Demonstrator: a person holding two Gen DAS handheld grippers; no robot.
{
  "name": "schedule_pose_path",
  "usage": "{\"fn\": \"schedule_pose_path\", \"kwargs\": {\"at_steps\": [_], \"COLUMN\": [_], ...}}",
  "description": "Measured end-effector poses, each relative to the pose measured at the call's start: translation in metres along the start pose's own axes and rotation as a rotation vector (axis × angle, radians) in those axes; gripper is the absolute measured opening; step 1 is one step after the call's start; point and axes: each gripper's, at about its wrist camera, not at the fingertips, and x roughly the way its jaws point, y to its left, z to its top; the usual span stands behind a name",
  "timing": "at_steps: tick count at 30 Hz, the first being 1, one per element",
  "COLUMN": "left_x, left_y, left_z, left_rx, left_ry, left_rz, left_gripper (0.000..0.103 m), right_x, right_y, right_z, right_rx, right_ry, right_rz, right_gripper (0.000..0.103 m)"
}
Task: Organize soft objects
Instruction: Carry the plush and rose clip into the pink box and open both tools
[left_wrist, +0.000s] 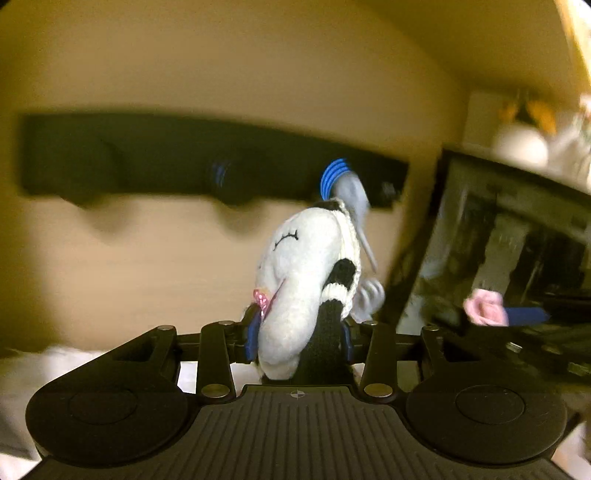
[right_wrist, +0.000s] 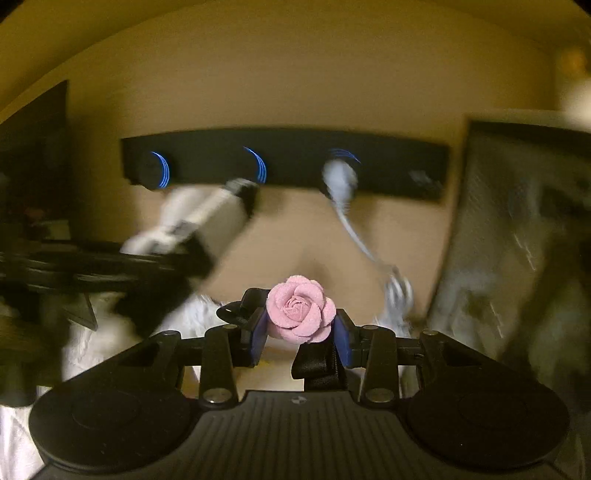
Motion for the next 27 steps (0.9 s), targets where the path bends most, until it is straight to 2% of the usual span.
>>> {"fn": "schedule_pose_path", "kwargs": {"at_steps": [3, 6, 9, 12, 16, 21, 24, 27], "left_x": [0.053, 0.100, 0.109, 0.103, 0.082, 0.074, 0.060, 0.032], "left_y": [-0.027, -0.051, -0.064, -0.071, -0.066, -0.053, -0.049, -0.041], "left_z": [-0.038, -0.084, -0.108, -0.114, -0.112, -0.115, -0.118, -0.121], "left_rx": [0.057, 0.192, 0.267, 0.317, 0.246, 0.138, 0.099, 0.003], "left_ry": [0.072, 0.171, 0.203, 0.208, 0.227, 0.271, 0.273, 0.258], "left_rz": [0.032, 0.095, 0.076, 0.047, -0.026, -0.037, -0.018, -0.001], "left_gripper": [0.051, 0.051, 0.053, 0.053, 0.053, 0.052, 0.051, 0.051], "right_x": [0.001, 0.009, 0.013, 0.017, 0.028, 0.062, 0.109, 0.145], "right_y": [-0.026, -0.041, -0.045, -0.052, -0.053, -0.045, -0.046, -0.049], "right_z": [-0.026, -0.052, -0.072, -0.080, -0.074, -0.076, -0.091, -0.112], "right_rx": [0.072, 0.098, 0.083, 0.116, 0.158, 0.258, 0.359, 0.415], "right_ry": [0.072, 0.137, 0.178, 0.192, 0.176, 0.211, 0.300, 0.375], "right_rz": [-0.032, -0.059, -0.073, -0.044, -0.014, 0.072, 0.102, 0.099], "right_gripper": [0.038, 0.038, 0.038, 0.038, 0.038, 0.038, 0.038, 0.038]}}
